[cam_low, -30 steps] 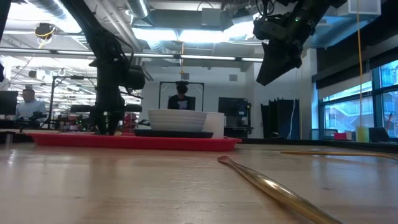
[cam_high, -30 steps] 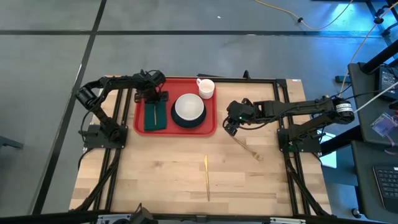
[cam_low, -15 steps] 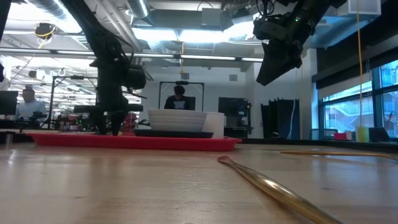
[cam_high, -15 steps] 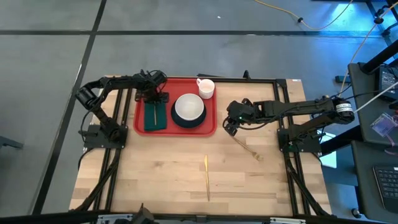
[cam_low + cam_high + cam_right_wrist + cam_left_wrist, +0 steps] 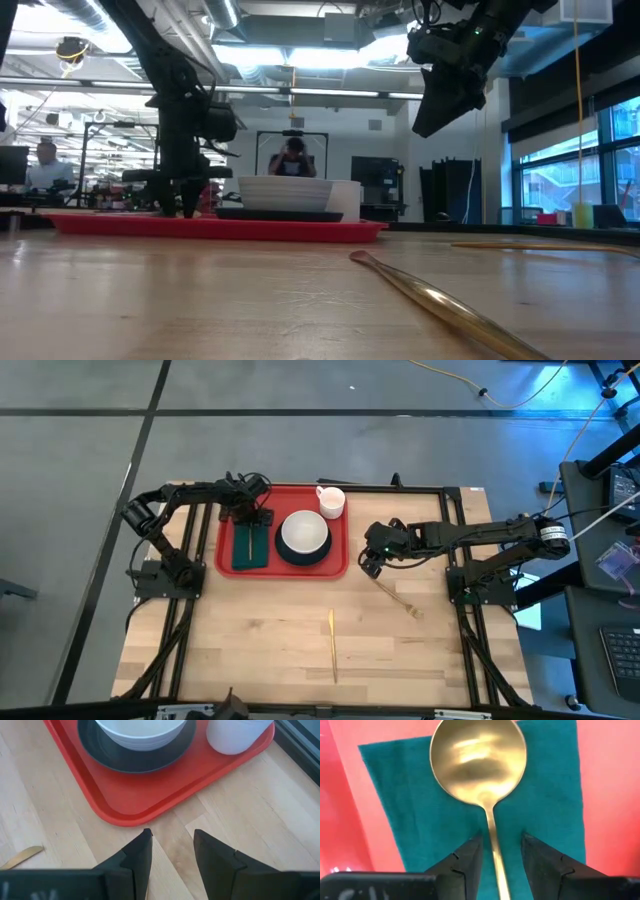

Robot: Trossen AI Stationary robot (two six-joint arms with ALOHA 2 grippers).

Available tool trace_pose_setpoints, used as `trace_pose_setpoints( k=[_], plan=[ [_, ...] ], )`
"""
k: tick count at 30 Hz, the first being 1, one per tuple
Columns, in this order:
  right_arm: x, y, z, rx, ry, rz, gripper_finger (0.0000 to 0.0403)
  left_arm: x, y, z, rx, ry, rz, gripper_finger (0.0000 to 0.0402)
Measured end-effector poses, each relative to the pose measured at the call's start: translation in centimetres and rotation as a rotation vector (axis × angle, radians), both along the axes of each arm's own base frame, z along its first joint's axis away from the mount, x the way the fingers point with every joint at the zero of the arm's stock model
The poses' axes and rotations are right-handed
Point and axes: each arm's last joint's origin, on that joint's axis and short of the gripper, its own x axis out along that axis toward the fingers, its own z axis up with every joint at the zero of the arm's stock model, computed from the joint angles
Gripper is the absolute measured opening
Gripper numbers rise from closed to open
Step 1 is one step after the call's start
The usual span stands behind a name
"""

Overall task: Set up tray
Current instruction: Put the gold fork on the green napkin to the left of the gold spoon

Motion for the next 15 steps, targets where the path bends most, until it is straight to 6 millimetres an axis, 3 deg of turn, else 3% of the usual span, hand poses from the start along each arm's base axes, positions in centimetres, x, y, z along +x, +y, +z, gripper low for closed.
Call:
trace_pose_setpoints(
  k=[9, 15],
  plan=[
    [0.0, 0.0, 0.0, 0.0, 0.0, 0.0, 0.0147, 0.1, 0.0, 0.2, -0.001, 0.001, 0.007, 0.0128],
    [0.0, 0.0, 0.0, 0.0, 0.0, 0.0, 0.0147, 0.5, 0.0, 1.6, -0.042, 0.035, 0.0, 0.0128]
  ],
)
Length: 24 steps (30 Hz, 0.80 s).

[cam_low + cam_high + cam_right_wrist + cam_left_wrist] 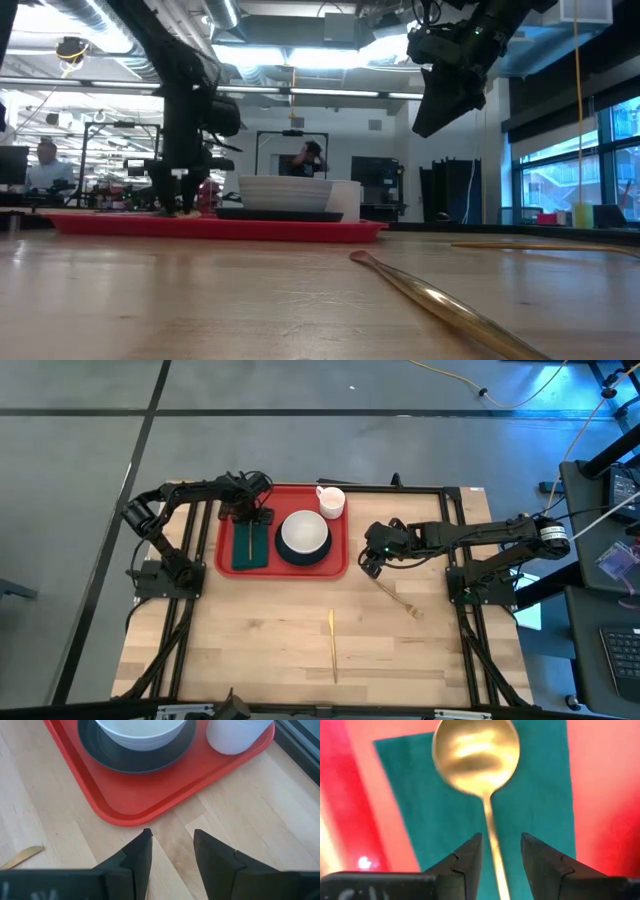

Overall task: Set up tray
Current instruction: Put the gold fork on the green napkin to the left of the gold spoon

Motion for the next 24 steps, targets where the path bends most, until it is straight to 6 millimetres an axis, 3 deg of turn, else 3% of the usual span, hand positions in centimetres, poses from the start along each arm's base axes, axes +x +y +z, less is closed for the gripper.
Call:
trace_pose_setpoints(
  k=[3, 8, 14, 20, 24],
  plan=[
    [0.0, 0.0, 0.0, 0.0, 0.001, 0.001, 0.0147, 0.0, 0.0, 2.1, -0.017, 0.052, -0.024, 0.0128],
    [-0.1, 0.0, -0.1, -0.003, 0.012, 0.005, 0.0147, -0.2, -0.7, 8.3, 0.126, 0.097, -0.11, 0.0128],
    [-0.2, 0.0, -0.1, -0.014, 0.033, 0.025, 0.0147, 0.8, -5.7, 14.1, 0.444, -0.031, -0.442, 0.0128],
    [-1.0, 0.2, -0.7, 0.043, 0.134, 0.047, 0.0147, 2.1, -11.6, 16.5, 0.609, -0.122, -0.687, 0.0127],
    [-2.0, 0.7, -1.2, 0.211, 0.229, 0.046, 0.0147, 3.3, -14.9, 15.6, 0.674, -0.16, -0.8, 0.0127]
  ],
)
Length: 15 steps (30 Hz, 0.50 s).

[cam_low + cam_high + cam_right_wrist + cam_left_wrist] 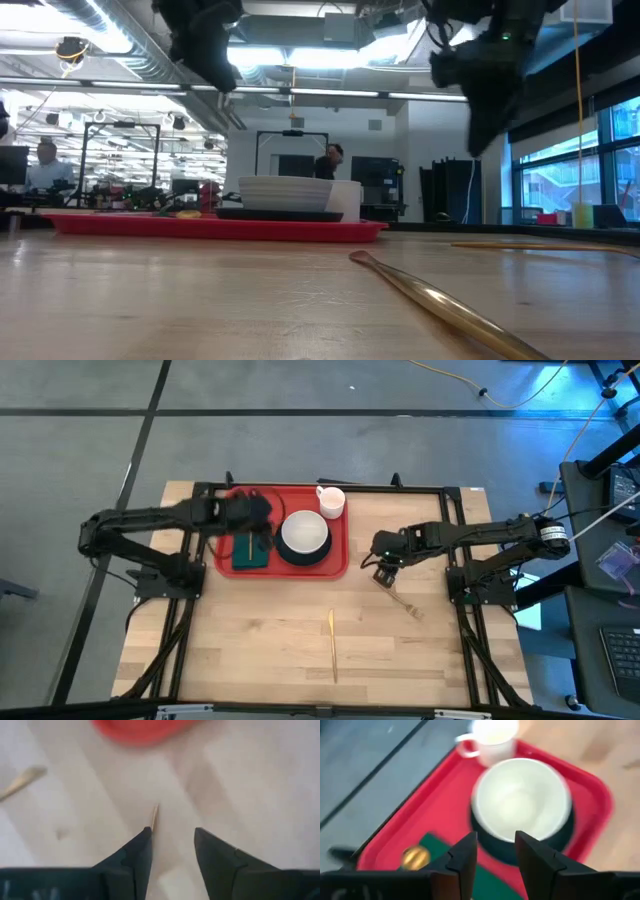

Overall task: Set up tray
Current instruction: Put the gold fork on the green napkin to the left of the gold spoon

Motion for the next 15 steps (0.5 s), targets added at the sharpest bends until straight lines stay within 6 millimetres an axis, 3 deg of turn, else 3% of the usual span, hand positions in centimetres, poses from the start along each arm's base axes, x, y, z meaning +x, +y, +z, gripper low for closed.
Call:
trace_pose_setpoints(
  k=[9, 15],
  plan=[
    [-2.3, 2.2, -0.5, 0.172, 0.229, -0.16, 0.0147, 2.1, -4.6, -6.7, -0.066, -0.194, -0.326, 0.0127],
    [-3.1, 5.2, -0.6, 0.169, 0.28, -0.141, 0.0147, 2.1, -6.2, -9.4, -0.086, -0.314, -0.423, 0.0127]
  ],
)
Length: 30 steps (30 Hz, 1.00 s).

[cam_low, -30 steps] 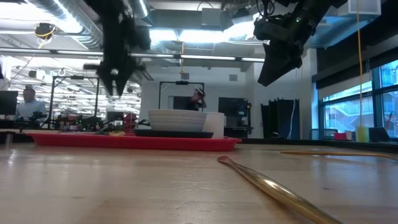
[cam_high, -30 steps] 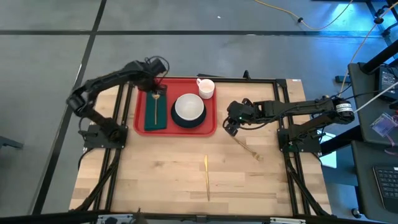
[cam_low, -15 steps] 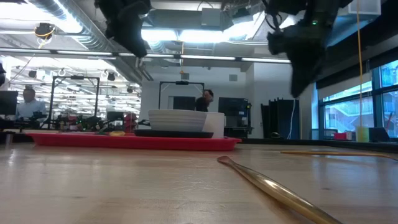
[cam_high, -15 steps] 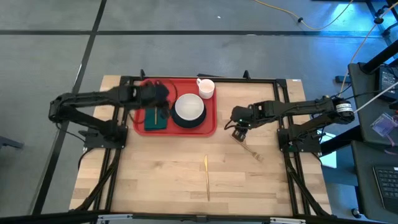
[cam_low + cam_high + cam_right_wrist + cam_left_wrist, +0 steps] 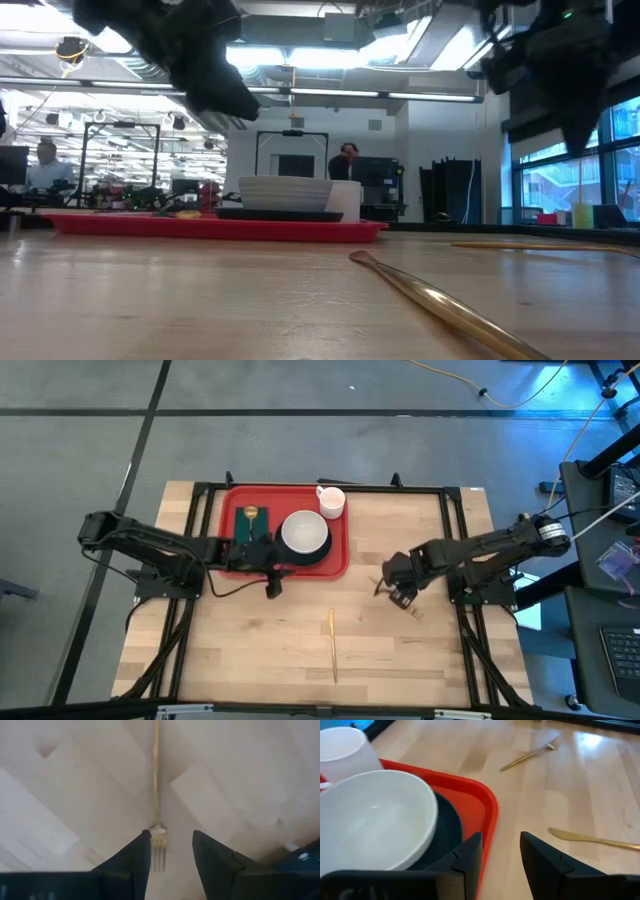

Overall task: Set up tray
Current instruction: Put the gold fork on the green napkin to the left of the gold spoon

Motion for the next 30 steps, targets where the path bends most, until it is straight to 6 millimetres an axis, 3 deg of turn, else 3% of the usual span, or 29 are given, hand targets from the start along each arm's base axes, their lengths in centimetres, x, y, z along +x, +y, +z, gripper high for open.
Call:
trace_pose_setpoints(
  k=[7, 16, 30],
  plan=[
    [-0.7, 2.8, 0.0, -0.054, -0.02, 0.009, 0.0147, -0.4, -0.7, -1.2, 0.011, -0.012, -0.028, 0.0127],
    [-0.4, 4.4, -0.3, -0.101, -0.084, 0.018, 0.0147, -0.4, -0.6, -1.2, 0.031, -0.015, 0.0, 0.0127],
    [1.1, 5.1, -4.9, -0.164, 0.093, 0.087, 0.0147, -0.4, -0.6, -1.3, 0.034, -0.01, -0.006, 0.0127]
  ],
)
